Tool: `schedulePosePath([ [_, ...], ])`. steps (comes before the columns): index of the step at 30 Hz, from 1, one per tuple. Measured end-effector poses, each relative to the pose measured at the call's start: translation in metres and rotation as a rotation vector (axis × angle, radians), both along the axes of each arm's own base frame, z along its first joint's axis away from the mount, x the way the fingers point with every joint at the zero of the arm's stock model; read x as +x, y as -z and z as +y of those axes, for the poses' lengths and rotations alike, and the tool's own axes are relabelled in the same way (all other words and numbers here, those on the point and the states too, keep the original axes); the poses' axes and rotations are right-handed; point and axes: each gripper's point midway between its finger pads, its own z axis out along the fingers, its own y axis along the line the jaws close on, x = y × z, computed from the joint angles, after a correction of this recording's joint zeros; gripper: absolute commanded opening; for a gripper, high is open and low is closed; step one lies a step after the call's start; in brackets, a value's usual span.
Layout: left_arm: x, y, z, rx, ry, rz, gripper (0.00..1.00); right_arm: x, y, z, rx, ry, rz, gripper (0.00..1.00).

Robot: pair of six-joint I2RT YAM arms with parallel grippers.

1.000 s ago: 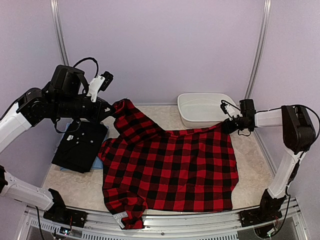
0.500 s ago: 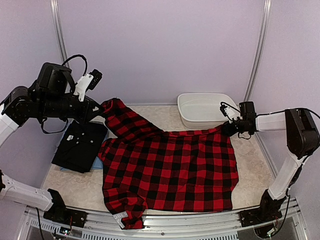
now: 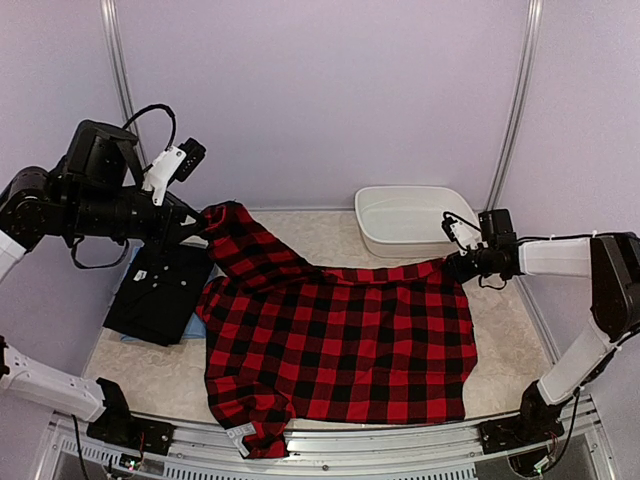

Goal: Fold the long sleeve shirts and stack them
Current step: Fold the flattened shirt at the center of the board.

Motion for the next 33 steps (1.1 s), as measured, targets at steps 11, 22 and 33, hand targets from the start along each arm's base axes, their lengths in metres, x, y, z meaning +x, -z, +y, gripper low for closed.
schedulePosePath([
  [11,-0.011,-0.003,0.0,0.031,0.025,0.014,0.0,-0.034,0.019,0.008,0.01,0.057,0.081,0.03],
  [22,-0.018,-0.002,0.012,0.057,-0.005,0.048,0.0,-0.056,0.008,0.001,0.061,0.168,0.105,0.0],
  [33,-0.028,-0.017,0.021,0.003,-0.01,0.04,0.0,-0.097,0.023,0.001,0.114,0.23,0.193,0.0],
])
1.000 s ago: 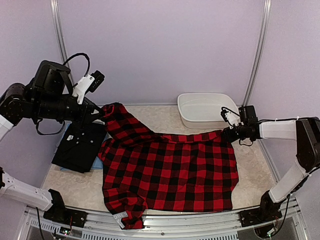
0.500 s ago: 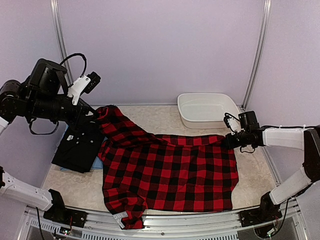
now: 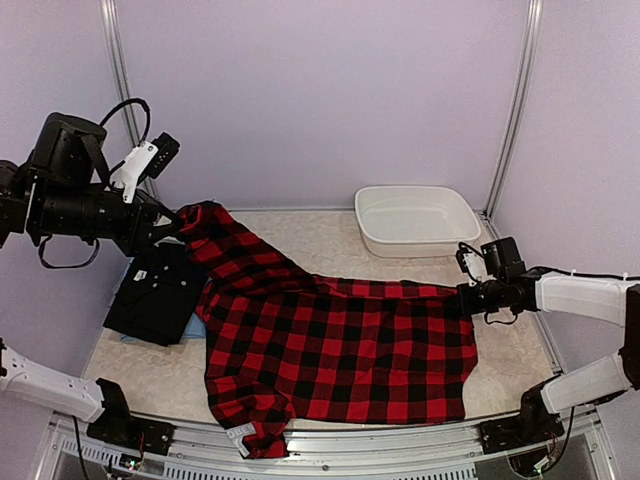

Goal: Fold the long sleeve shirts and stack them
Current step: Fold the flattened shirt at the center of the board.

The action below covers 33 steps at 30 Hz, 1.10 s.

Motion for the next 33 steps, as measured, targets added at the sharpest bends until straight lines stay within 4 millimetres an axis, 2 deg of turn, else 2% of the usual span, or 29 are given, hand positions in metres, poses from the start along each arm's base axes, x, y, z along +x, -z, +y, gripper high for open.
schedulePosePath([
  [5,-0.007,-0.011,0.005,-0.042,0.011,-0.015,0.0,-0.014,0.0,-0.001,0.029,0.029,0.022,0.0],
  [10,-0.017,-0.02,0.01,-0.079,0.032,-0.026,0.0,-0.019,-0.002,0.005,0.054,0.035,0.035,0.0],
  [16,-0.02,-0.013,0.005,-0.071,0.063,-0.006,0.0,-0.028,0.003,0.014,0.068,0.033,0.077,0.04],
  [20,-0.02,-0.001,-0.001,-0.045,0.09,0.021,0.0,-0.03,0.005,0.012,0.067,0.049,0.089,0.1],
  [24,-0.022,0.008,-0.006,-0.025,0.119,0.04,0.0,-0.031,0.01,0.008,0.053,0.08,0.105,0.22],
  [29,-0.025,0.012,-0.009,-0.013,0.147,0.046,0.0,-0.036,0.032,-0.007,-0.022,0.146,0.177,0.32],
  [33,-0.025,0.013,-0.009,-0.006,0.156,0.043,0.0,-0.04,0.041,-0.016,-0.065,0.181,0.206,0.36],
])
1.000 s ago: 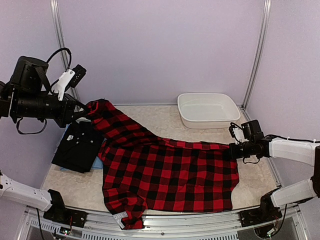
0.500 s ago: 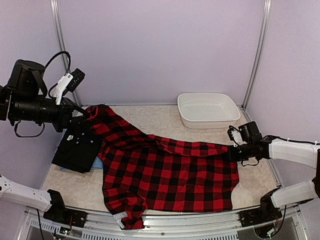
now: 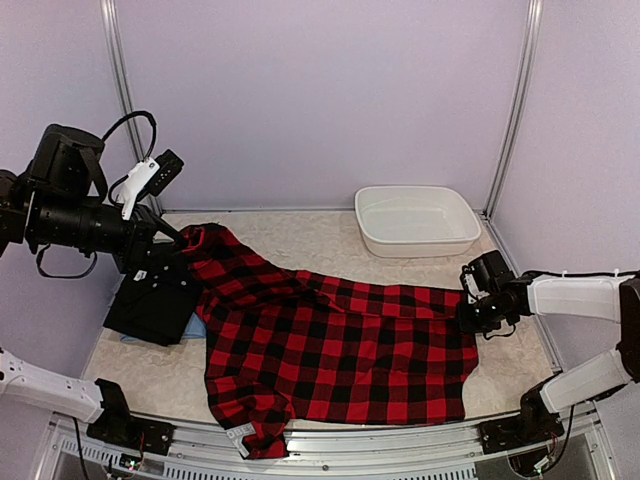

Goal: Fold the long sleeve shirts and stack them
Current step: Fold the flattened shirt at the center of the board.

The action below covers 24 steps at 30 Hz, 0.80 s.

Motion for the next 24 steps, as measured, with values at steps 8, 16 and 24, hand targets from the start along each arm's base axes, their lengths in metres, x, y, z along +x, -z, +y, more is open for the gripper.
schedulePosePath([
  [8,-0.001,0.001,-0.002,0.003,0.02,-0.002,0.0,0.004,-0.011,-0.014,-0.048,0.062,-0.045,0.4],
  [16,-0.007,0.005,-0.008,0.003,0.063,0.021,0.0,0.005,-0.023,-0.029,-0.099,0.137,-0.081,0.41],
  [24,-0.013,0.011,-0.014,0.006,0.106,0.042,0.0,0.01,-0.054,-0.029,-0.062,0.147,-0.187,0.41],
])
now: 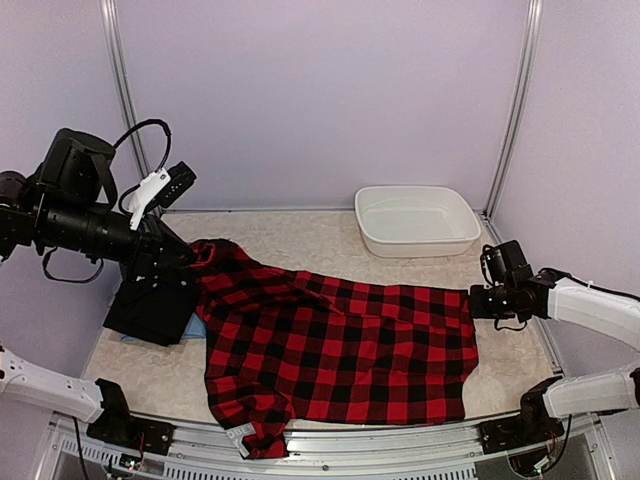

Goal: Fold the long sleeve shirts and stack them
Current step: Fold the flattened shirt at the center of the board, then pass from the left arm to the right

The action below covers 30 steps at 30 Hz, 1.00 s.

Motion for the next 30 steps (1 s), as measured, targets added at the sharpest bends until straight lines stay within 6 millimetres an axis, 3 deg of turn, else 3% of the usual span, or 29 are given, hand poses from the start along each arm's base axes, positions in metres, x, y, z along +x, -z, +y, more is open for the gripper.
schedulePosePath([
  [8,-0.002,0.008,-0.011,0.023,0.037,0.017,0.0,0.008,0.006,0.008,-0.002,-0.043,0.023,0.41],
  [15,0.022,0.026,-0.021,0.111,-0.02,-0.001,0.01,0.014,0.013,0.02,0.024,-0.093,0.038,0.41],
  [25,0.062,0.076,-0.073,0.242,0.046,-0.023,0.03,0.02,0.009,0.033,0.058,-0.159,0.011,0.41],
  [30,0.07,0.085,-0.091,0.271,0.128,-0.056,0.03,0.023,0.001,0.047,0.091,-0.232,-0.02,0.43],
])
